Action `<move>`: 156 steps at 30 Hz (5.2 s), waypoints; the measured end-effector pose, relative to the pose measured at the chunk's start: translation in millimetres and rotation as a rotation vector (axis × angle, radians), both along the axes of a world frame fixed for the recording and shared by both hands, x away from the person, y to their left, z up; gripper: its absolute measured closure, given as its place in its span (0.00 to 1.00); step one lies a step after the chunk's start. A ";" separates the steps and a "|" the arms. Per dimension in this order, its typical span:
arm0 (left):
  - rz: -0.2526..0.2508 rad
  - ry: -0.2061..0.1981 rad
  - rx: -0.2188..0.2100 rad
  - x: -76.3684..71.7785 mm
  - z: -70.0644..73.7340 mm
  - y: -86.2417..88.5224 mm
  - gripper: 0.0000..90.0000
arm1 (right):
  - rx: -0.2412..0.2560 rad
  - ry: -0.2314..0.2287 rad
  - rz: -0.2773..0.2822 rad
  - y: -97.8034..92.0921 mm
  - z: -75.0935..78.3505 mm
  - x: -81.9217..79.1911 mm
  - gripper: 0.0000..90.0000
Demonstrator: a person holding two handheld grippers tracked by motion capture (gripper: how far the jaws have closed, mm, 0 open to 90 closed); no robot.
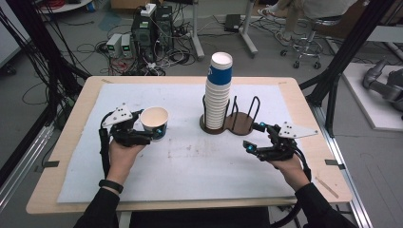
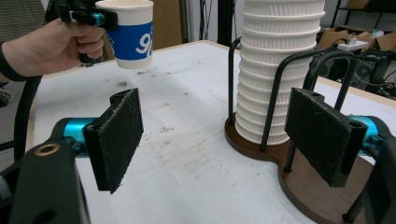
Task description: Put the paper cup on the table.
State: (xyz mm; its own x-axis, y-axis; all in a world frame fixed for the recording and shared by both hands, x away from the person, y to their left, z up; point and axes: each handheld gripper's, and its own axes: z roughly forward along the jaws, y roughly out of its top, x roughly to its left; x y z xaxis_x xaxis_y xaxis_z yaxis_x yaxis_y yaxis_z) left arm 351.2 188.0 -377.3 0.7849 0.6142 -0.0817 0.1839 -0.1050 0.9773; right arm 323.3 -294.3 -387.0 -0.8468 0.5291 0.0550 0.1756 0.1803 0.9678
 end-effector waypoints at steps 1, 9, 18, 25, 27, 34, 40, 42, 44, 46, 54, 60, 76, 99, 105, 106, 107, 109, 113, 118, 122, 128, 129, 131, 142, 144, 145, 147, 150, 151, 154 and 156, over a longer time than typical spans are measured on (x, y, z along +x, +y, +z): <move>0.008 -0.001 0.003 1.5 -0.8 1.2 0.23 | 0.002 -0.002 0.000 -0.4 -0.3 -0.2 0.22; 0.085 0.020 -0.019 12.4 -8.8 9.1 0.23 | 0.001 -0.008 -0.021 -6.3 -1.5 -3.5 0.22; 0.186 0.042 -0.074 23.3 -17.1 17.0 0.22 | -0.003 0.002 -0.040 -10.7 -4.3 -4.8 0.22; 0.256 0.016 -0.078 32.2 -23.9 19.9 0.22 | -0.007 -0.001 -0.047 -11.4 -5.2 -7.2 0.22; 0.270 0.009 -0.084 33.8 -25.1 21.8 0.22 | -0.012 0.002 -0.048 -11.4 -5.7 -8.0 0.22; 0.302 -0.001 -0.089 40.8 -31.5 27.1 0.22 | -0.016 -0.005 -0.058 -13.4 -5.5 -9.1 0.22; 0.313 0.012 -0.077 45.4 -37.7 32.4 0.22 | -0.014 -0.002 -0.067 -14.0 -5.9 -8.5 0.22; 0.312 0.018 -0.080 46.6 -39.5 33.5 0.22 | -0.015 -0.004 -0.067 -13.6 -6.2 -8.0 0.22; 0.314 0.019 -0.078 47.8 -41.3 35.1 0.23 | -0.017 0.000 -0.067 -13.1 -6.3 -8.2 0.22; 0.316 0.022 -0.083 49.3 -43.2 36.0 0.23 | -0.020 0.001 -0.067 -12.9 -6.5 -8.3 0.22; 0.330 0.035 -0.072 56.2 -52.6 36.9 0.23 | -0.026 0.004 -0.068 -13.5 -7.3 -7.3 0.22; 0.324 0.048 -0.056 62.2 -62.0 38.0 0.23 | -0.026 0.008 -0.065 -13.6 -8.1 -8.2 0.22; 0.322 0.069 0.012 61.5 -67.2 37.3 0.21 | -0.027 0.001 -0.065 -14.7 -10.0 -7.1 0.22; 0.331 0.083 0.052 54.1 -67.4 39.0 0.12 | -0.029 0.001 -0.041 -8.3 -10.1 -2.7 0.22; 0.338 0.108 0.030 50.0 -64.4 41.3 0.09 | -0.031 0.008 -0.031 -5.6 -9.6 -2.4 0.22; 0.339 0.113 0.038 48.5 -63.7 41.7 0.09 | -0.030 0.002 -0.031 -5.8 -9.6 -1.7 0.22; 0.346 0.118 0.047 47.1 -63.1 41.7 0.09 | -0.030 0.004 -0.032 -6.2 -9.4 -1.6 0.22; 0.355 0.124 0.059 43.1 -62.5 43.4 0.09 | -0.024 -0.003 -0.036 -7.0 -9.2 -0.7 0.22; 0.362 0.139 0.068 32.1 -59.9 47.9 0.08 | -0.011 -0.002 -0.043 -8.7 -8.4 -0.2 0.22; 0.380 0.130 0.078 19.6 -54.8 52.6 0.08 | -0.003 -0.010 -0.046 -9.2 -8.0 1.7 0.22; 0.398 0.131 0.056 12.1 -50.0 54.2 0.08 | -0.001 -0.005 -0.045 -9.2 -8.8 3.8 0.22; 0.411 0.135 0.033 -6.5 -42.9 58.7 0.08 | 0.008 0.008 -0.048 -11.7 -9.1 5.7 0.22; 0.406 0.131 0.036 -10.6 -41.6 59.4 0.08 | 0.008 0.007 -0.052 -12.3 -8.8 5.3 0.22; 0.396 0.115 0.028 -18.8 -39.5 59.9 0.08 | 0.008 0.000 -0.055 -12.9 -8.3 4.8 0.22; 0.221 0.042 -0.005 -39.0 -27.6 31.5 0.08 | -0.006 0.002 -0.062 -9.8 -9.9 7.2 0.22; 0.173 0.017 0.006 -40.3 -24.4 20.0 0.08 | -0.005 0.004 -0.066 -9.9 -9.8 6.9 0.22; 0.150 0.008 0.013 -41.2 -22.6 14.1 0.08 | -0.005 0.004 -0.065 -9.8 -9.6 6.5 0.22; 0.111 -0.021 0.027 -43.2 -19.8 4.0 0.08 | -0.009 0.002 -0.067 -9.5 -9.5 5.8 0.22; 0.054 -0.029 0.030 -44.2 -19.0 -8.2 0.08 | -0.018 0.001 -0.064 -8.9 -9.7 5.5 0.22; 0.045 -0.026 0.028 -44.1 -19.2 -10.5 0.08 | -0.020 0.006 -0.064 -8.6 -9.9 5.4 0.22; 0.011 -0.010 0.012 -42.8 -21.0 -17.3 0.08 | -0.026 0.015 -0.070 -8.4 -10.4 5.9 0.22; 0.001 0.002 0.009 -42.6 -22.4 -20.2 0.08 | -0.025 0.013 -0.070 -8.7 -10.5 6.4 0.22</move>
State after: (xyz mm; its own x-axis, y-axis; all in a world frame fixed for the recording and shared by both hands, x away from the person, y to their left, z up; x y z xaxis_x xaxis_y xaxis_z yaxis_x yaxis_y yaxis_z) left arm 308.6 167.7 -399.7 0.7842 0.6156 -0.0776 0.1859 -0.1138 0.9760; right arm 329.6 -303.0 -397.5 -0.8069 0.5885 0.0515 0.2011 0.1916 0.9606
